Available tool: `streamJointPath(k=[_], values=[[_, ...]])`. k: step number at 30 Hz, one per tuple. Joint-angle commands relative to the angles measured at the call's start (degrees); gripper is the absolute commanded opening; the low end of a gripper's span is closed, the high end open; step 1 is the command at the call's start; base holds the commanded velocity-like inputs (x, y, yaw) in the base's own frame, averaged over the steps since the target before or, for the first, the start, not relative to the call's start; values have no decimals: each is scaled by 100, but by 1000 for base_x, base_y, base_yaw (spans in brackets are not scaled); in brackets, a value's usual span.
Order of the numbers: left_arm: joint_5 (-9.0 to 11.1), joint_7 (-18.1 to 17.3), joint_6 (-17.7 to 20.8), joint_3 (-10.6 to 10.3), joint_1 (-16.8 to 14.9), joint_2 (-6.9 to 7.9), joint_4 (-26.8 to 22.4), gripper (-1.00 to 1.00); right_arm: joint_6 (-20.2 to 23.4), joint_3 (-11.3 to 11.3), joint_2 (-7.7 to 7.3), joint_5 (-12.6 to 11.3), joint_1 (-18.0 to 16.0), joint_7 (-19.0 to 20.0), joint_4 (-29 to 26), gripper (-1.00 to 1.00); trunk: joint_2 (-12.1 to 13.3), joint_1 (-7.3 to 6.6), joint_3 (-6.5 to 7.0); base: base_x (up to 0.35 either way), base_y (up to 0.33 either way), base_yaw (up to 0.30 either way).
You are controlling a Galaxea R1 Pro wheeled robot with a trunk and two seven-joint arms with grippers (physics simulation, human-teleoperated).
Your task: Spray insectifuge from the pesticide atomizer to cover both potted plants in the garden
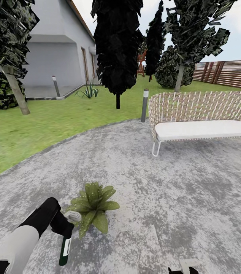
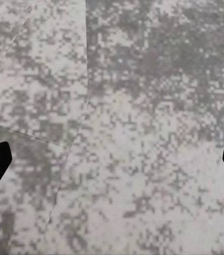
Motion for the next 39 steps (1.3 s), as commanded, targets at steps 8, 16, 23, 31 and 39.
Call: streamJointPath(k=[8,16,23,31,39], values=[[-55,-56,26,29,6,-18,2,-100,-15,52,2,-32,-2,-23,11,100,-2,-1,-5,80,-61,245],[-48,-117,26,32,-56,-1,-10,-100,-14,49,-1,-31,-2,-23,11,100,-2,-1,-5,225,-136,257],[-2713,-3080,18,33,-1027,14,-21,-100,-15,55,-1,-32,-3,-30,11,100,-2,-1,-5,21,-3,70],[-2916,-3080,18,44,-1040,-25,-20,-100,-23,61,-26,-22,-2,-25,26,100,-2,-1,-5,150,-106,173],[-2890,-3080,18,52,-1040,-28,-18,-100,-24,67,-54,-7,0,-23,46,100,-2,-1,-5,156,-234,4]])
